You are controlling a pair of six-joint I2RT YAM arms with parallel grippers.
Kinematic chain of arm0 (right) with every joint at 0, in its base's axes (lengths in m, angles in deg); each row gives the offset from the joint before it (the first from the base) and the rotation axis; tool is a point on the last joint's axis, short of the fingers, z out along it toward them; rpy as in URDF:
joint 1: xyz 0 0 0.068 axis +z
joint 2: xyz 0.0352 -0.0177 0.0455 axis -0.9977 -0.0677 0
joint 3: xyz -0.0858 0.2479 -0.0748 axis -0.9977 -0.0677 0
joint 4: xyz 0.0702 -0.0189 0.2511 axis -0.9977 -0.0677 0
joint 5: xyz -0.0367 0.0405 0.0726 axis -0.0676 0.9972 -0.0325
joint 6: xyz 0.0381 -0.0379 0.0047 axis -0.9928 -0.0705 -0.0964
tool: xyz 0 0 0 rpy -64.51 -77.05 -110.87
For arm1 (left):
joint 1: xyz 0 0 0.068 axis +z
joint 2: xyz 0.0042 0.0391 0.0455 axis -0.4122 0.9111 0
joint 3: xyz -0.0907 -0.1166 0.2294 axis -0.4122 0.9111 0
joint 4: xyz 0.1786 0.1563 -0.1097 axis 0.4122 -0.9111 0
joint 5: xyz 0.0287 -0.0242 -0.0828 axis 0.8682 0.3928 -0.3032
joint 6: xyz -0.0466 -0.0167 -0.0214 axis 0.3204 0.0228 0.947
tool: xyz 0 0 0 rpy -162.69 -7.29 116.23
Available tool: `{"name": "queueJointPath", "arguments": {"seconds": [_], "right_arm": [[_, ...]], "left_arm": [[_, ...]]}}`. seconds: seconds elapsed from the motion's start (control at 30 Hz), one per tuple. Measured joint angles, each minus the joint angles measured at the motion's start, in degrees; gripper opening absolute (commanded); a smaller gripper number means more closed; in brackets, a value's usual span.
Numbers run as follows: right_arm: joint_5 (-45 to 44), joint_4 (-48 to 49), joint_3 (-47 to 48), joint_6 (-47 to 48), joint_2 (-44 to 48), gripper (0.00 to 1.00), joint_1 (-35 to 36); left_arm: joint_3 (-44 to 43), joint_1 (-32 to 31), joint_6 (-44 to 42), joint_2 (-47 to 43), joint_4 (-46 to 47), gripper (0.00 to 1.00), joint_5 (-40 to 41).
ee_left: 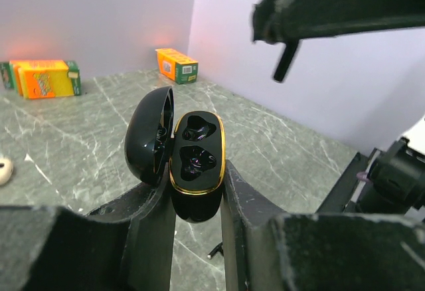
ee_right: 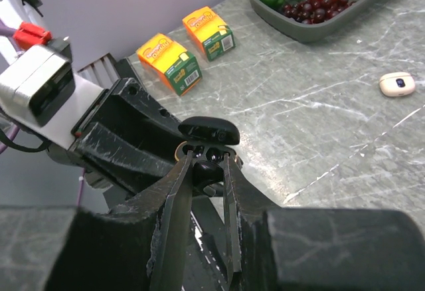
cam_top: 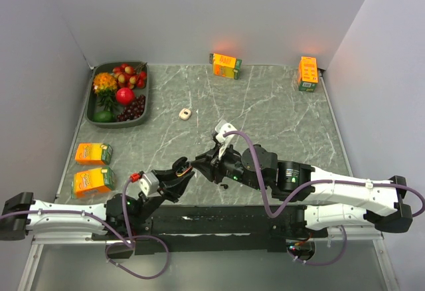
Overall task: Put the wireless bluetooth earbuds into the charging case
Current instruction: Place the earbud in the charging case.
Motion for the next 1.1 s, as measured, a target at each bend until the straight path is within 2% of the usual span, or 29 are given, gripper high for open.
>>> {"name": "queueJointPath", "arguments": {"seconds": [0.17,0.53,0.73,0.87,1.1], "right_arm": [[-0.1,0.3,-0.2,0.4,0.0,0.00,0.0],[0.0,3.3,-2.1,1.5,0.4,0.00,0.0],[0.0,4.0,-2.2,1.9,0.7,0.00,0.0],[0.1,4.5,-2.3,2.1,1.0,0.00,0.0],[1.9,4.5,-2.3,3.0,1.3,0.00,0.0]], "left_arm": [[0.0,0.0,4.1,0.9,0.3,0.01,2.8],[-0.3,0.0,9.8,2.5,-0.1,0.01,3.3],[-4.1,0.0,15.2,5.4,-3.9,0.01,7.6],[-3.6,0.0,13.2,5.5,-2.4,0.01,3.3],[0.4,0.0,5.5,-1.4,-0.5,0.01,-7.8]]}}
